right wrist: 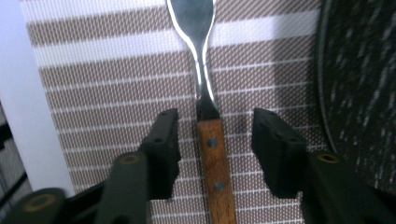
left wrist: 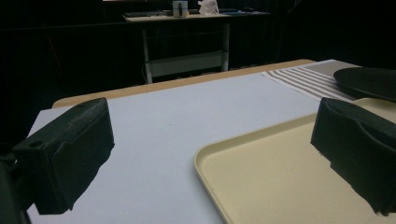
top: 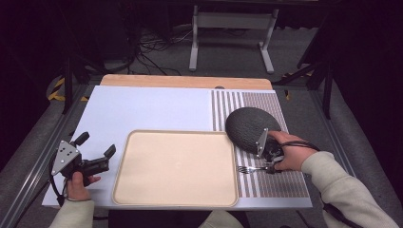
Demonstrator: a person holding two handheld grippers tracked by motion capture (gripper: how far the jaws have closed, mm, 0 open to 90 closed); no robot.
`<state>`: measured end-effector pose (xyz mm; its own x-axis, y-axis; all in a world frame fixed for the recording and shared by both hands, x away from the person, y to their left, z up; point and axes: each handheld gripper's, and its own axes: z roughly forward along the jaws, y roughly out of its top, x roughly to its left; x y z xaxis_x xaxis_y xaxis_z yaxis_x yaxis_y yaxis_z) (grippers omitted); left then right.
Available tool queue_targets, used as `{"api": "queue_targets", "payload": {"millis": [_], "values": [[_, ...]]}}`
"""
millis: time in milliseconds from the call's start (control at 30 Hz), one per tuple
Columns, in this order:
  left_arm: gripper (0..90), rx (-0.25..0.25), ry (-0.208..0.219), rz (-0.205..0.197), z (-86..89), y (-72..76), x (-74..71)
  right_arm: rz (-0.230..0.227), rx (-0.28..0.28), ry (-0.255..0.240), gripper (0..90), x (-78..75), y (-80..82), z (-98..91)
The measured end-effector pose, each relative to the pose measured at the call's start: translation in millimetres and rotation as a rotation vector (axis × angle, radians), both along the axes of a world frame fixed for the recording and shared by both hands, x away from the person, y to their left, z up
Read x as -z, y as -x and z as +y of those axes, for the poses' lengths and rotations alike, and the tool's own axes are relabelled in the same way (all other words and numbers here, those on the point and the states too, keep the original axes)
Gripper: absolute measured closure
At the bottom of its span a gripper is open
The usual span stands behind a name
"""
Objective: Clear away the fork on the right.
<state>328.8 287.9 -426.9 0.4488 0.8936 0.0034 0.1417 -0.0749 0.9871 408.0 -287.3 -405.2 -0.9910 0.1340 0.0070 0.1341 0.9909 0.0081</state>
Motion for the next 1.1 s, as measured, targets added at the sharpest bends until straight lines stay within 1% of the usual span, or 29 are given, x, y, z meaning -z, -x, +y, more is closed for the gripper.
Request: {"api": "queue_targets", "payload": {"millis": [33,67,100,133,233,267,400,533,700,933,1000,1067,1100], "values": [[0.0,0.000,0.000,0.000,0.0,0.0,0.0,0.000,0.000,0.000,55.8,0.0,0.0,0.0],[0.0,0.001,0.000,-0.001,-0.2,0.1,-0.2,0.006,-0.006,0.018,58.4,0.3,0.2,0.1],[0.0,0.000,-0.001,-0.001,-0.2,0.2,-0.4,0.008,-0.027,0.039,61.3,0.9,-0.8,0.2],[0.0,0.000,-0.001,-0.001,-0.2,0.2,-0.4,0.005,-0.043,0.048,65.0,1.8,-1.0,0.3],[0.0,0.000,0.001,-0.001,0.0,0.0,0.0,0.014,-0.052,0.060,67.5,2.9,-1.4,0.7],[0.0,-0.001,0.001,-0.003,0.0,0.0,0.1,0.019,-0.065,0.068,72.2,4.2,-1.4,1.1],[0.0,-0.001,0.000,-0.002,-0.1,0.0,0.0,0.020,-0.080,0.074,75.5,5.9,-1.0,2.0],[0.0,-0.002,0.003,-0.003,-0.1,0.1,0.1,0.027,-0.087,0.082,76.4,7.8,-1.3,3.0],[0.0,-0.002,0.002,0.000,0.2,0.2,0.2,0.018,-0.120,0.105,77.1,8.3,0.1,5.9],[0.0,-0.001,0.002,0.002,0.6,0.2,0.3,0.019,-0.124,0.094,77.2,8.2,0.2,4.6],[0.0,-0.002,0.003,0.002,0.5,0.2,0.2,0.011,-0.125,0.094,77.4,7.6,0.3,4.2],[0.0,-0.001,0.003,0.001,0.3,0.2,0.2,0.019,-0.116,0.087,77.5,6.9,0.2,3.3],[0.0,-0.001,0.002,0.001,0.2,0.2,0.2,0.014,-0.108,0.082,77.5,5.5,0.4,2.9]]}}
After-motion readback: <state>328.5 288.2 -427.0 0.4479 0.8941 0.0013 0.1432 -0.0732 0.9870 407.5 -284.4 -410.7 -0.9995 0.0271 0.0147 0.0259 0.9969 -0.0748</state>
